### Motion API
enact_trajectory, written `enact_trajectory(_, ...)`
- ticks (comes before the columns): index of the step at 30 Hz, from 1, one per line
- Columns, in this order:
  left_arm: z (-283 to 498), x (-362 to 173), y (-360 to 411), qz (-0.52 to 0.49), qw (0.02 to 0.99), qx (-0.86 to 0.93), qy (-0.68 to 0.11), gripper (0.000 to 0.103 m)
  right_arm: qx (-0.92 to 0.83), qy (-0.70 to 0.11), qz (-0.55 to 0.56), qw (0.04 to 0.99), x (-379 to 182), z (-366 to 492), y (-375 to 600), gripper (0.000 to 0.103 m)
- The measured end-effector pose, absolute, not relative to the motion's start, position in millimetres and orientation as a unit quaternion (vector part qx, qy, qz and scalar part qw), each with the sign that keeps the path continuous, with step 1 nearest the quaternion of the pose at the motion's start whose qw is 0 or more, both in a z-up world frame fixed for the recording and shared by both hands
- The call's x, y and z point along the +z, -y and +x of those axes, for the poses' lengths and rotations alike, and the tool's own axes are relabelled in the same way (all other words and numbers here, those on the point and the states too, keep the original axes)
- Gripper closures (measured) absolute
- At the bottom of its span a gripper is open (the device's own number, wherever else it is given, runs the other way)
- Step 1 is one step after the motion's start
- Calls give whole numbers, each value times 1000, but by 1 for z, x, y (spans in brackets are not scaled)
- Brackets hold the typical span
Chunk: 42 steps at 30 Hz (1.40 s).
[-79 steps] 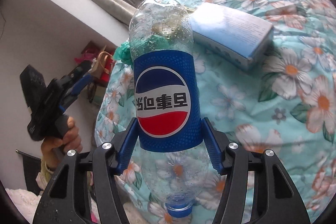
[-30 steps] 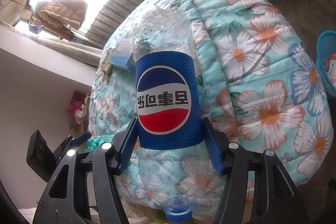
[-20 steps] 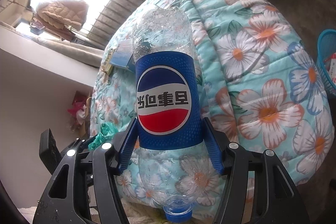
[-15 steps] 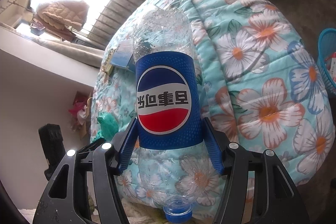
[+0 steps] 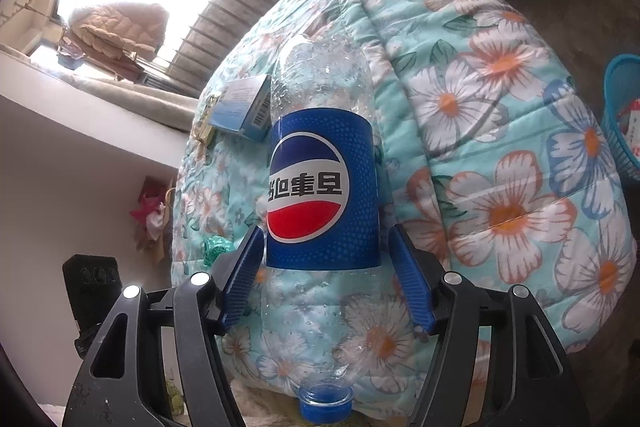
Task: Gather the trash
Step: 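Hold the green bag in the left tool while the right tool holds the Pepsi bottle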
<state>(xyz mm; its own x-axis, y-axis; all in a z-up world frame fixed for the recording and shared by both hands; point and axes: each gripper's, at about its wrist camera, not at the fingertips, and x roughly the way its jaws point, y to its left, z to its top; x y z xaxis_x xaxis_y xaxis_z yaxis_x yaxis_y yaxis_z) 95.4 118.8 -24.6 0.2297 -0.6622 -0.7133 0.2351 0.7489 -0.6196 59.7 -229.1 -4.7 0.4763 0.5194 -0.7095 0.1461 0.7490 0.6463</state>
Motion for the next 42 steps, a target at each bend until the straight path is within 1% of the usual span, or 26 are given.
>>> enact_trajectory(2, 97, -21, -107, -154, 772, -304, -536, 27, 118, -499, 334, 791, -4, 59, 229, 39)
enact_trajectory(4, 100, -23, -101, -140, 770, -317, -536, 27, 119, -500, 336, 790, -5, 58, 229, 38)
enact_trajectory(5, 102, -27, -102, -141, 767, -315, -540, 29, 119, -501, 337, 788, -6, 58, 228, 38)
enact_trajectory(6, 105, -30, -101, -143, 764, -311, -547, 33, 119, -503, 338, 786, -8, 58, 228, 37)
enact_trajectory(9, 107, -38, -99, -136, 766, -294, -555, 41, 121, -509, 342, 780, -12, 57, 226, 37)
enact_trajectory(13, 104, -34, -90, -101, 781, -288, -545, 43, 127, -516, 345, 774, -15, 59, 222, 37)
enact_trajectory(14, 103, -33, -86, -87, 786, -286, -541, 43, 127, -518, 345, 772, -17, 60, 220, 39)
enact_trajectory(15, 102, -32, -81, -72, 790, -284, -538, 44, 127, -519, 346, 771, -17, 61, 219, 42)
enact_trajectory(17, 99, -31, -74, -43, 797, -281, -533, 44, 126, -520, 347, 770, -17, 62, 218, 43)
enact_trajectory(21, 90, -29, -55, 19, 809, -273, -520, 44, 121, -519, 333, 778, -9, 61, 218, 44)
enact_trajectory(26, 85, -29, -36, 66, 816, -263, -510, 43, 109, -519, 317, 786, -6, 60, 221, 44)
enact_trajectory(36, 87, -31, -24, 107, 816, -251, -509, 42, 100, -530, 294, 789, -11, 65, 211, 39)
enact_trajectory(42, 84, -30, -20, 122, 819, -248, -504, 42, 95, -533, 284, 791, -12, 70, 204, 39)
